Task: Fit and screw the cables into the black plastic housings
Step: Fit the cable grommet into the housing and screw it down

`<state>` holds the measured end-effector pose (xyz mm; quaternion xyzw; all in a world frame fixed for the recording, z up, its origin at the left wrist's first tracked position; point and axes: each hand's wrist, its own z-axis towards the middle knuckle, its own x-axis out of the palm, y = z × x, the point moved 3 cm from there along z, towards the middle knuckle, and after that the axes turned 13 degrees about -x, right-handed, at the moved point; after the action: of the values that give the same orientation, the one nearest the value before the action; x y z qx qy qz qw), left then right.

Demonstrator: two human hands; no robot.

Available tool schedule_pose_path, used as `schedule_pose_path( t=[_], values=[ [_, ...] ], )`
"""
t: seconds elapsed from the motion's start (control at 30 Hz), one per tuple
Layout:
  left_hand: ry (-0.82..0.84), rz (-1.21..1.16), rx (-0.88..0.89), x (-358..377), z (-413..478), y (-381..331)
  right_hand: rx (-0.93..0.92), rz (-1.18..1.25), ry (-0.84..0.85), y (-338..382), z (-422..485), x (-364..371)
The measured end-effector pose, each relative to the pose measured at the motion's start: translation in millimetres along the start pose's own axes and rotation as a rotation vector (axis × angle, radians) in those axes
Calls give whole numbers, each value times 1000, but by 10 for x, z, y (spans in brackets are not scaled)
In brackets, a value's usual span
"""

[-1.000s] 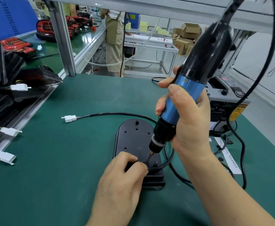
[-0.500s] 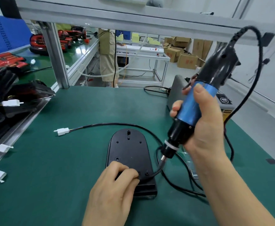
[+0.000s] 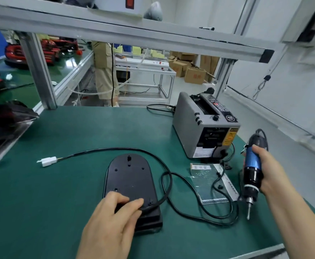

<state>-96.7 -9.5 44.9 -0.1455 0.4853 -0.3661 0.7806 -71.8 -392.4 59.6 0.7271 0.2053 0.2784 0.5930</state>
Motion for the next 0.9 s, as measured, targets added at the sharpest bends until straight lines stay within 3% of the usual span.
schedule_pose_path(
  t=[0.23,0.6,0.9],
  values=[
    [-25,-3,-1,2,6,-11,9,-307,27,-209,311,-44],
    [-27,8,2,11,12,-8,-201,-953,125,-114,444,224],
    [0,19,-11,16,-1,-9,-221,-1129,79,-156,399,261]
  ],
)
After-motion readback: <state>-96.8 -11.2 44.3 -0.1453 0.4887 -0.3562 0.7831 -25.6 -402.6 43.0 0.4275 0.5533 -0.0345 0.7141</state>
